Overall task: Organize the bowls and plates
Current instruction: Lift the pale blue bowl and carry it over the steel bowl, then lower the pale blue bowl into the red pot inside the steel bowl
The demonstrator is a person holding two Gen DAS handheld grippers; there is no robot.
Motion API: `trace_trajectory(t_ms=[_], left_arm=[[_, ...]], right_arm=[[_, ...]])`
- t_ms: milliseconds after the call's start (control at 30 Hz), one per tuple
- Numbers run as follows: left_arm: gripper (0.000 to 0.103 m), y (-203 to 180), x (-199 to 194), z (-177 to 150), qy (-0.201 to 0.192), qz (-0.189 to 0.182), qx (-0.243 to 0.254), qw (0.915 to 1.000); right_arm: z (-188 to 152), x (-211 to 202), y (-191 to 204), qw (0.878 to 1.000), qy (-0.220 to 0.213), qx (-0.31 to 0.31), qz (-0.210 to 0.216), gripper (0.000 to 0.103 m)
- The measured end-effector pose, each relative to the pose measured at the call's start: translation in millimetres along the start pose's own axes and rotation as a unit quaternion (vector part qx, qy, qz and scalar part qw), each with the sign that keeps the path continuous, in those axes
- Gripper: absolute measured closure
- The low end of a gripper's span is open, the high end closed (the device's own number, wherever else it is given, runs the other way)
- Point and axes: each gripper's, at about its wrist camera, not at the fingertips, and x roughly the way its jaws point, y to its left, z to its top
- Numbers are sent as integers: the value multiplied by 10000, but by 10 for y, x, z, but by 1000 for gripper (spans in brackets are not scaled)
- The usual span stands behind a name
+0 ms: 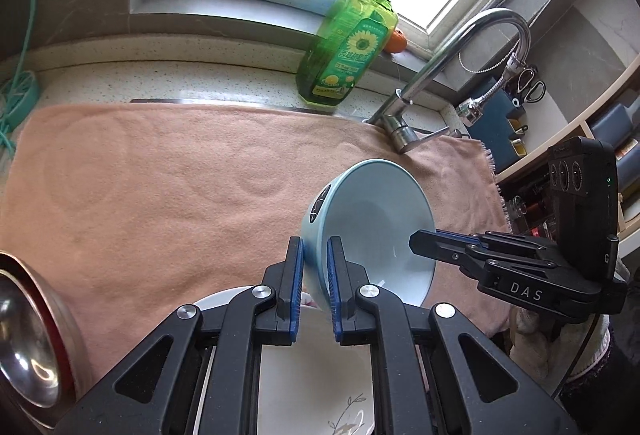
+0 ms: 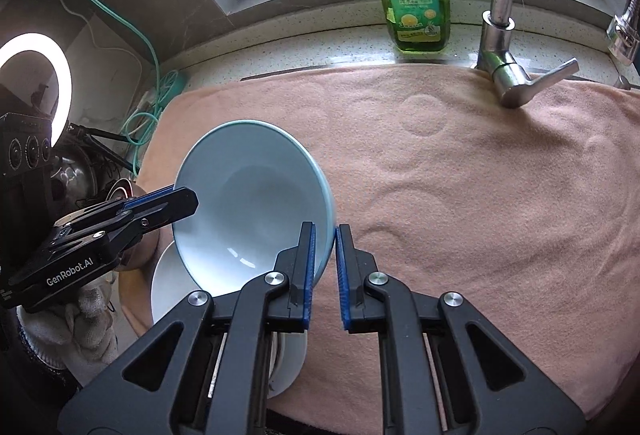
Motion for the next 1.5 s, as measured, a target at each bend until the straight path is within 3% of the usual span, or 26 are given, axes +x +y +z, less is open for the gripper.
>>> trace_trajectory(t_ms=[333, 867, 1200, 1500], left_arm=[[93, 614, -581, -176, -420, 323, -681, 9963], [93, 1421, -1277, -614, -773, 791, -1542, 9818], [93, 1824, -1478, -878, -766, 1002, -1946, 9727], [93, 2011, -1441, -992, -541, 1023, -2083, 9712]], right_arm=[[182, 153, 876, 9959, 98, -842, 330, 93], [232, 616, 2046, 9817, 404, -1705, 750, 93], [177, 939, 2562, 9748, 629, -1962, 855, 93], [116, 1190, 2722, 9736, 879, -1965, 756, 93]])
